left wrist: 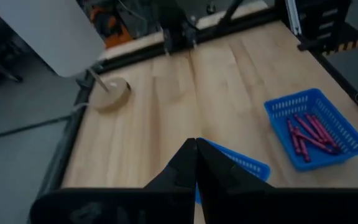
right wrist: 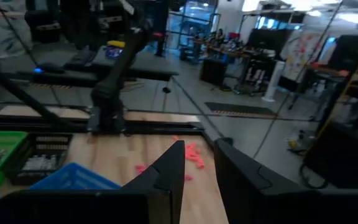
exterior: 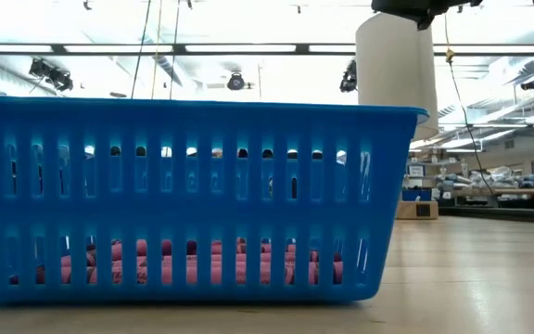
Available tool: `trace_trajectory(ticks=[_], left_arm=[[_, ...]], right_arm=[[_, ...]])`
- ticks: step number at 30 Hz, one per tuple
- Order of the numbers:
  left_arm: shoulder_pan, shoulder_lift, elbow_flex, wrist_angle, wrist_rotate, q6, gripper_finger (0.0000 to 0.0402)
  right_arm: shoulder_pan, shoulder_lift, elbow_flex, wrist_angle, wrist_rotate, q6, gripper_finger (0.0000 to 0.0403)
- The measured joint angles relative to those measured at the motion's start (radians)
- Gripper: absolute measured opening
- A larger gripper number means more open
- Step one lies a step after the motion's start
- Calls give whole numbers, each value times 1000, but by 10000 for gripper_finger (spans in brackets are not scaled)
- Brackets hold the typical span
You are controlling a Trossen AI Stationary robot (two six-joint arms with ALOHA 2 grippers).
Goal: Sort crayons
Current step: Return to Home Position
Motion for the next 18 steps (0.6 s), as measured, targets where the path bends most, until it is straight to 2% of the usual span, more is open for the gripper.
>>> trace_trajectory(ticks=[7, 10, 15, 18], left_arm=[[0, -105, -4, -21, -95, 44, 8], [0, -161, -53, 22, -150, 62, 7], [0, -275, -179, 206, -270, 138, 7], [0, -345, -225, 325, -278, 179, 7]], right_arm=[[-105, -112, 0, -89, -48, -50, 95], [-141, -163, 0, -113, -50, -70, 95], [-214, -232, 0, -104, -89, -127, 95], [-275, -264, 11, -95, -123, -134, 95]])
